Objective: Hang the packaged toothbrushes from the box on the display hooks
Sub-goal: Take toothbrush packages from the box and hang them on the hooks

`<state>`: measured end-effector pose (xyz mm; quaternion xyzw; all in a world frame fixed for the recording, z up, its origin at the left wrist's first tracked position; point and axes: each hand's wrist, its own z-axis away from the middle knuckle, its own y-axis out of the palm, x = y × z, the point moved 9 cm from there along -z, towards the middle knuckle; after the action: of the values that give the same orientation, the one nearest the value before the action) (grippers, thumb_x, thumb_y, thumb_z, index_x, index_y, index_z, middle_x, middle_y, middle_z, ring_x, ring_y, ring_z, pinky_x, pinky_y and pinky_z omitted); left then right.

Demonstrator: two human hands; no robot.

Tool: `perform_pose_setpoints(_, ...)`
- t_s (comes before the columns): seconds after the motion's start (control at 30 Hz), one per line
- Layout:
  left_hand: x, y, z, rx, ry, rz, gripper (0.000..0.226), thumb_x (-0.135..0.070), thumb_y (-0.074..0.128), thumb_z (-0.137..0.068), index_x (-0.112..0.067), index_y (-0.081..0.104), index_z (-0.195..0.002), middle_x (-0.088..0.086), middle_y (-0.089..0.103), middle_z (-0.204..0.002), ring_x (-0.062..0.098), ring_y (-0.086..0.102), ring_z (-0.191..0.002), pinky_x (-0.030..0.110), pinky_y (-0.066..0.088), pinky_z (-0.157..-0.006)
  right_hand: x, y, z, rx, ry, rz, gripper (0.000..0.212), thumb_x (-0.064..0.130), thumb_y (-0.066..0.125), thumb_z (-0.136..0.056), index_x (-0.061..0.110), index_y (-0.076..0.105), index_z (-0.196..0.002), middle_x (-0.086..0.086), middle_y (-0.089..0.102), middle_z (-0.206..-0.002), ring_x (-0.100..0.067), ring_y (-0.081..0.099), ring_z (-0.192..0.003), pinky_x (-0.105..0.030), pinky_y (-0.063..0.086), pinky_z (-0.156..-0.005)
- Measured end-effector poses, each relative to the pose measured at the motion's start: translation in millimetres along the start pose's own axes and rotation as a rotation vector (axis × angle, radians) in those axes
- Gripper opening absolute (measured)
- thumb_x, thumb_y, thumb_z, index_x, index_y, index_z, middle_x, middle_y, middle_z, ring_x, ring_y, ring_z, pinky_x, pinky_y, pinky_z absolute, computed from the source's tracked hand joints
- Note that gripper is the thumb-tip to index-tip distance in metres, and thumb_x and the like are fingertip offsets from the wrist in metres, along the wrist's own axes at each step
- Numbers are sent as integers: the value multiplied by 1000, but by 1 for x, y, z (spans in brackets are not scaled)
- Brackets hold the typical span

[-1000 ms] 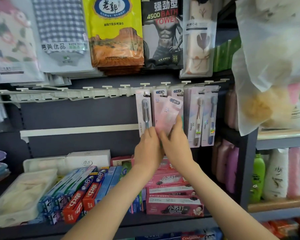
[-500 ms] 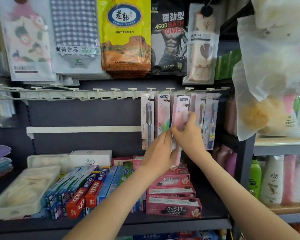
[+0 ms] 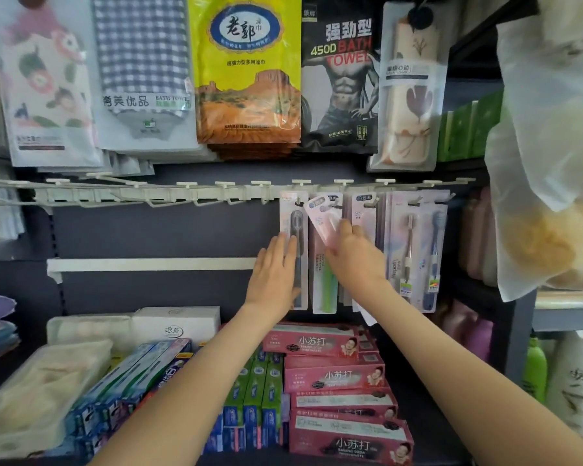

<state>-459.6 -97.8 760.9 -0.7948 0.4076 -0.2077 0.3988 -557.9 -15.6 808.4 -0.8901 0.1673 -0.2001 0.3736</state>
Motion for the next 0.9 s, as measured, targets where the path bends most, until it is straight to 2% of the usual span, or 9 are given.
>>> perform_pose_setpoints(0.13, 4, 12, -9, 10, 37, -94, 105, -37, 63, -90, -9, -18, -150, 12, -24, -158, 26, -18, -147, 39, -10, -118, -3, 4, -5, -47, 64, -61, 45, 26, 46, -96, -2, 35, -129, -16, 51, -120, -33, 58, -100, -40, 53, -70)
perform_pose_setpoints(0.27, 6, 21, -10, 0, 37, -67, 108, -40, 63, -89, -9, -20, -149, 11, -26, -157, 25, -21, -146, 38, -13, -116, -3, 8, -8, -71, 90, -36, 43, 29, 44, -98, -3, 36, -127, -16, 52, -119, -30, 60, -97, -32, 44, -61)
perform_pose_setpoints(0.43, 5, 27, 0, 35, 22, 45, 98, -42, 55, -95, -8, -19, -150, 9, -25, -158, 23, -22, -146, 35, -15, -116, 2, 20, -8, -73, 149, -157, 47, 32, 46, -99, -2, 34, -128, -17, 52, -120, -33, 61, -97, -36, 50, -67)
perform_pose_setpoints(0.5, 8, 22, 9, 19, 27, 136, 94, -39, 54, -96, -9, -16, -151, 7, -24, -158, 21, -21, -146, 34, -15, -116, 3, 26, -2, -78, 172, -191, 49, 31, 47, -98, -2, 32, -131, -18, 51, -123, -35, 59, -100, -36, 48, -66)
perform_pose_setpoints(0.6, 18, 12, 30, -59, 24, 216, 88, -34, 55, -96, -9, -7, -153, 9, -16, -160, 22, -14, -148, 34, -10, -118, 7, 35, 15, -84, 218, -277, 55, 26, 50, -97, 0, 26, -139, -18, 46, -130, -35, 55, -106, -35, 42, -68)
perform_pose_setpoints(0.67, 28, 8, 50, -74, 17, 243, 84, -30, 56, -95, -8, -1, -153, 11, -8, -161, 24, -7, -149, 34, -6, -119, 13, 41, 35, -103, 219, -278, 66, 21, 52, -95, 2, 16, -147, -19, 42, -134, -36, 50, -115, -40, 45, -77)
perform_pose_setpoints(0.73, 34, 9, 76, -65, 17, 284, 80, -25, 56, -95, -6, 5, -153, 13, -1, -161, 25, 0, -149, 37, -2, -121, 25, 45, 65, -124, 183, -245, 74, 13, 52, -92, 4, 9, -151, -19, 42, -135, -36, 50, -114, -41, 46, -78)
perform_pose_setpoints(0.8, 41, 11, 108, -33, 21, 324, 76, -23, 55, -95, -5, 9, -153, 13, 5, -161, 25, 5, -149, 37, 4, -122, 43, 54, 105, -102, 131, -228, 76, 10, 54, -90, 5, 10, -152, -17, 42, -135, -34, 50, -111, -40, 48, -79)
perform_pose_setpoints(0.9, 55, 23, 168, 28, 31, 395, 71, -24, 57, -95, -3, 19, -151, 14, 19, -158, 26, 18, -146, 35, 14, -119, 80, 84, 174, 47, 39, -247, 69, 8, 54, -91, 4, 18, -150, -18, 41, -140, -35, 45, -121, -43, 45, -91)
